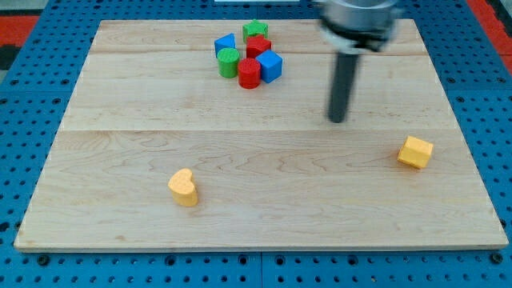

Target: Move the yellow hexagon into the group of blocks

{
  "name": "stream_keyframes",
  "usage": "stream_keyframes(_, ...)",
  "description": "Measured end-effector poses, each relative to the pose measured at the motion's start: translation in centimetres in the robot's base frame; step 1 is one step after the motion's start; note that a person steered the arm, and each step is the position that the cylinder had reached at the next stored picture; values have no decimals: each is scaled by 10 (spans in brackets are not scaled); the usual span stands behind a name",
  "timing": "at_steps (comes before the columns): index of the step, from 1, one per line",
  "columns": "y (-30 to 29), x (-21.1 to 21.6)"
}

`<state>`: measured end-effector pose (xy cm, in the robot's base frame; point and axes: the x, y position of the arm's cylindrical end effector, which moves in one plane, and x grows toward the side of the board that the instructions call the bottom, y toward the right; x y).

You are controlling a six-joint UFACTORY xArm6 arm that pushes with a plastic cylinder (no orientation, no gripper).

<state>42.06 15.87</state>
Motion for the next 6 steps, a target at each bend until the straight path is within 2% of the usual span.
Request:
stream_keyframes(1, 108, 0)
stream_keyframes(2, 123, 60)
stream_keyframes(3, 101, 92)
stream_keyframes(4, -10, 52)
stream_keyframes(5, -83, 16)
stream_keyframes(6, -98, -26)
